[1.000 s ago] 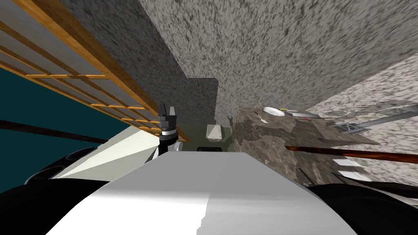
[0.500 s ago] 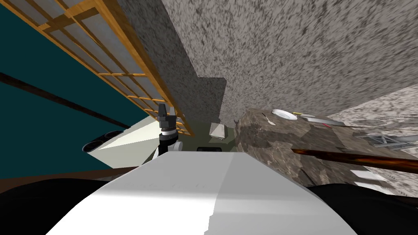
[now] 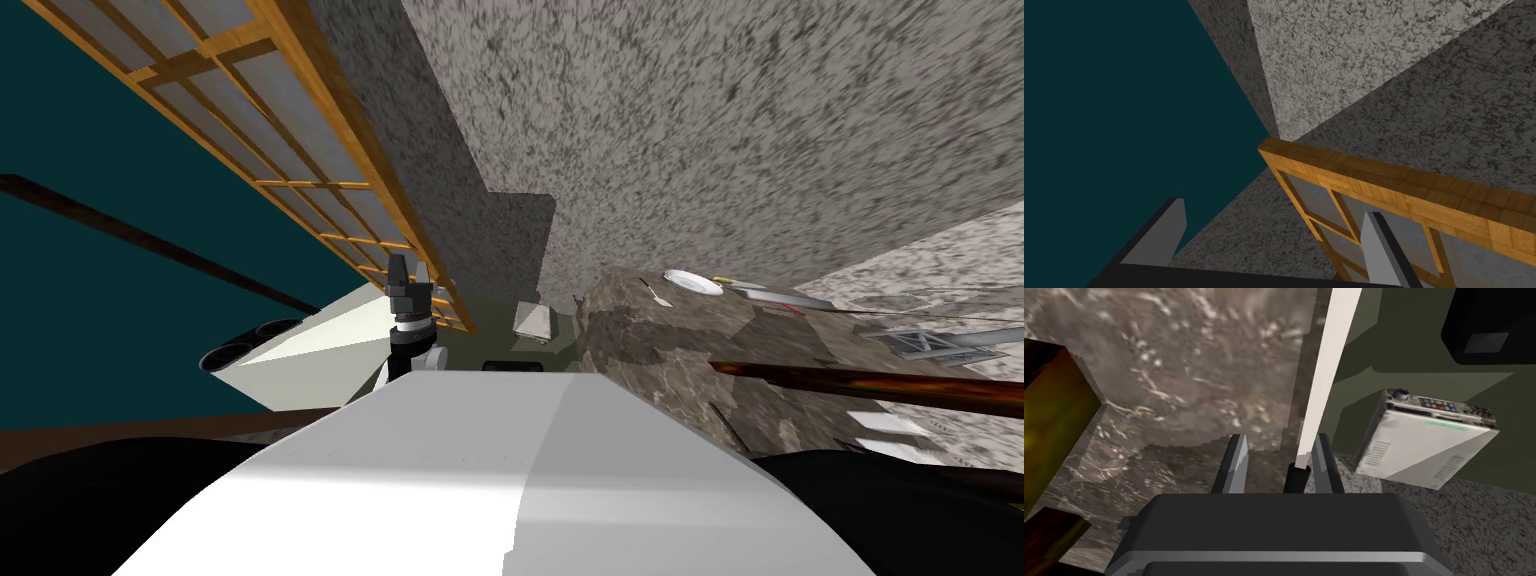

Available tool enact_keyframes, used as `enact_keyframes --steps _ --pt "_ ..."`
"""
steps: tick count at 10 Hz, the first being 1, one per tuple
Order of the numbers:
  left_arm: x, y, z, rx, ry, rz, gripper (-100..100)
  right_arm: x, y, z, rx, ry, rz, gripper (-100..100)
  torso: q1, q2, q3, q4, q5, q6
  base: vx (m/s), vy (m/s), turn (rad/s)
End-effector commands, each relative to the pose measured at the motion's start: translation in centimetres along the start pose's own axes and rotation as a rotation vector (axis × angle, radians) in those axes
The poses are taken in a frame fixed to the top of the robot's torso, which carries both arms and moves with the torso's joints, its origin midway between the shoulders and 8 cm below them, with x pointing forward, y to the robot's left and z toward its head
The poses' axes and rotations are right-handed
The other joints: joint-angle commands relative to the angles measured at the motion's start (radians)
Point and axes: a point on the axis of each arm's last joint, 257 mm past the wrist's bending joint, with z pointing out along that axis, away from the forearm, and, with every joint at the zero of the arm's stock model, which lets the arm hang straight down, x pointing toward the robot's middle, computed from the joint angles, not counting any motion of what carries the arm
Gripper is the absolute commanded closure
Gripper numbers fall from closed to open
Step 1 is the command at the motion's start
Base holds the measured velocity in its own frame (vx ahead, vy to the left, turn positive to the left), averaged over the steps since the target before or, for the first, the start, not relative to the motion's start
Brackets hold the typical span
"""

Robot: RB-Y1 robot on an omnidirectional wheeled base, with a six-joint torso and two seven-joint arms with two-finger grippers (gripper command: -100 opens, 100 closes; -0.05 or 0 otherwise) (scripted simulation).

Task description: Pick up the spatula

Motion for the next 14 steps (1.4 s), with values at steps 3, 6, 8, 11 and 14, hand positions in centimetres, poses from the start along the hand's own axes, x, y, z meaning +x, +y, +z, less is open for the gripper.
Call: enact_keyframes --steps 3,6,8,11,14 --pt "0.0 0.0 0.0 0.000 0.000 0.000 0 -0.2 -0.4 -0.2 0.002 -0.003 -0.033 100 -0.003 0.000 0.000 0.000 0.000 0.000 0.030 -0.003 -0.080" --pt "0.0 0.0 0.0 0.000 0.000 0.000 0 -0.8 -0.4 -0.5 -0.012 -0.017 -0.109 100 -0.013 -0.006 -0.005 -0.004 0.010 0.008 0.195 -0.027 -0.280" --pt "0.0 0.0 0.0 0.000 0.000 0.000 0 -1.3 -0.5 -0.8 -0.025 -0.031 -0.172 100 -0.018 -0.004 -0.004 -0.005 0.019 0.010 0.230 -0.016 -0.380" --pt "0.0 0.0 0.0 0.000 0.000 0.000 0 -1.8 -0.5 -1.2 -0.036 -0.045 -0.248 100 -0.023 -0.003 -0.002 -0.003 0.029 0.003 0.147 -0.010 -0.293" --pt "0.0 0.0 0.0 0.000 0.000 0.000 0 -2.3 -0.6 -1.6 -0.047 -0.061 -0.324 100 -0.025 -0.011 -0.007 -0.002 0.035 -0.004 0.168 0.025 -0.248"
